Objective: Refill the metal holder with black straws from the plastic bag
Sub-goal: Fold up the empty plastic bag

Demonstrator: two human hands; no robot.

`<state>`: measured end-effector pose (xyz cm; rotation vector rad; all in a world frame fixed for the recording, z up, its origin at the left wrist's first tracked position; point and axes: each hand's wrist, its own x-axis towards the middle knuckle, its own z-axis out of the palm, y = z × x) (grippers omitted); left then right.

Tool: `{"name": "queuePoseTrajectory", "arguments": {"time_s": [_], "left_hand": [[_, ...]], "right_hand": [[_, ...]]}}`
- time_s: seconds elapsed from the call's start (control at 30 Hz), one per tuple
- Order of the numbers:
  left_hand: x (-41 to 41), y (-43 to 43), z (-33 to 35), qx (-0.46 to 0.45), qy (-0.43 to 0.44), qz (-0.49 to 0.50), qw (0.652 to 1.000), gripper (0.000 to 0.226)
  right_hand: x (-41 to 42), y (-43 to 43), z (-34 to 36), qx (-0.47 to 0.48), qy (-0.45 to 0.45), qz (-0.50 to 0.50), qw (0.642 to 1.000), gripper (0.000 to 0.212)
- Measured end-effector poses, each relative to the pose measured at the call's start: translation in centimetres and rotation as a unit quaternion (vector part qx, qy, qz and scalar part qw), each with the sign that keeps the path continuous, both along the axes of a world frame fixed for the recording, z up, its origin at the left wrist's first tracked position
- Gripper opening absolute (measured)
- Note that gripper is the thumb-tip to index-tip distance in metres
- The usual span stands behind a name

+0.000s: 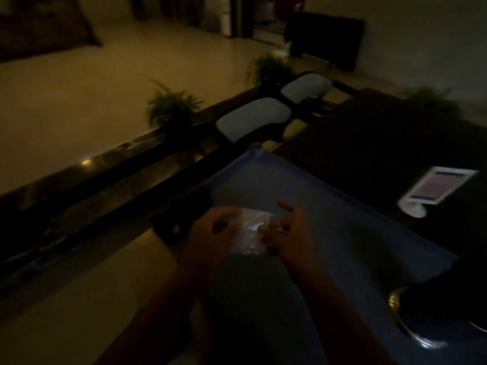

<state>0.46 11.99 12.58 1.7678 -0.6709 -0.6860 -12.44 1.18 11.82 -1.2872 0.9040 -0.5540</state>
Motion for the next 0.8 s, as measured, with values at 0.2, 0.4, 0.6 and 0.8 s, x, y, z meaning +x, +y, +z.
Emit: {"name": "queuePoseTrajectory", "arguments": {"time_s": [0.2, 0.4, 0.6, 0.8], "left_hand": [[3.3, 11.8, -1.8, -0.026, 0.065, 0.145, 0.987, 0.028], [5.6, 20.9, -4.2, -0.019, 0.181, 0.282, 0.942, 0.051], [9.7, 27.5, -7.3, 0.012, 0.177, 0.301, 0.937, 0.024], [14.2, 30.3, -10.8, 0.029, 0.173, 0.326, 0.929, 0.022]], "right_hand": [[6.7, 6.9, -2.5, 0.027, -0.004, 0.190, 0.981, 0.064], [12.7, 14.8, -4.2, 0.021, 0.018, 0.302, 0.953, 0.069], [17.8, 21.2, -6.6, -0.025, 0.060, 0.338, 0.939, 0.068], [22.2, 24.7, -10.6, 0.004, 0.104, 0.313, 0.944, 0.066]]}}
